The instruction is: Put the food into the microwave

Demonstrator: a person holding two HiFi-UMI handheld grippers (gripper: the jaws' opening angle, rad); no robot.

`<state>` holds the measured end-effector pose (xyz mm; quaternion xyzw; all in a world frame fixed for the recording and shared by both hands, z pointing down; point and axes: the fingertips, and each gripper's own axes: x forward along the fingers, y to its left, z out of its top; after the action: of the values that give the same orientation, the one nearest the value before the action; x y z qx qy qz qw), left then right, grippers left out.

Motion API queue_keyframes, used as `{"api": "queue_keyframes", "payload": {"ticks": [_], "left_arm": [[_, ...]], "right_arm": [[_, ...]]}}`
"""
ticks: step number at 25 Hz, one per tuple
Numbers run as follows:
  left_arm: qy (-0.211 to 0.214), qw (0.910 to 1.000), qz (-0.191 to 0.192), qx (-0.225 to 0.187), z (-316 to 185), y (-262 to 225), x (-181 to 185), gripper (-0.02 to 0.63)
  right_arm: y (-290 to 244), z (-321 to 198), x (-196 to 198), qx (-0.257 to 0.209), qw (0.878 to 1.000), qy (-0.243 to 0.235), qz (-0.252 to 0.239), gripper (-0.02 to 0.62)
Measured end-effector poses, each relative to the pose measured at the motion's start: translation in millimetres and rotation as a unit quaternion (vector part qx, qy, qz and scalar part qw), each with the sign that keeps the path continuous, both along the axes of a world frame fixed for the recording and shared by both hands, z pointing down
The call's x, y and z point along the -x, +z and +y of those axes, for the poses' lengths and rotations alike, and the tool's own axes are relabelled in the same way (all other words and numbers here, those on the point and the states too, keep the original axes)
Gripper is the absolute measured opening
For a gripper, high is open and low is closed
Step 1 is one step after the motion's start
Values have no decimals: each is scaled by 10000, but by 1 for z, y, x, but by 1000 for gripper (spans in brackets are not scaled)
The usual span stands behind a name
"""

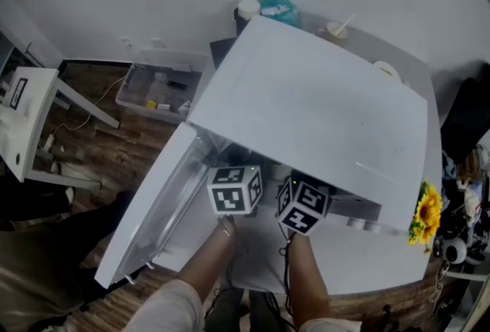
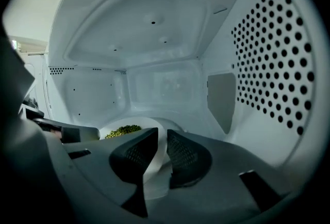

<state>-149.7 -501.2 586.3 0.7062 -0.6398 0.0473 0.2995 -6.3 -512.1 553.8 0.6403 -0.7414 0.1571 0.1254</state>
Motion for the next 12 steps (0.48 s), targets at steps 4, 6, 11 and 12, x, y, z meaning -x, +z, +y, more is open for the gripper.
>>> {"api": "queue_keyframes", "payload": {"ticks": [4, 6, 11, 12], "left_arm": [[-22, 9999, -93, -50, -3, 0, 0, 117], [-25, 9999, -90, -63, -2, 0, -1, 117], [-93, 9997, -195, -95, 1, -3, 1, 117], [-112, 9996, -245, -118, 3, -5, 1, 117]], "right_arm": [[1, -4, 1, -40, 10000, -73, 22, 67], [0, -5, 1, -95, 9999, -123, 19, 67], [-1, -1, 2, -110, 9997, -215, -13, 67], [-2, 2, 3, -108, 9996, -245, -16, 67]]}}
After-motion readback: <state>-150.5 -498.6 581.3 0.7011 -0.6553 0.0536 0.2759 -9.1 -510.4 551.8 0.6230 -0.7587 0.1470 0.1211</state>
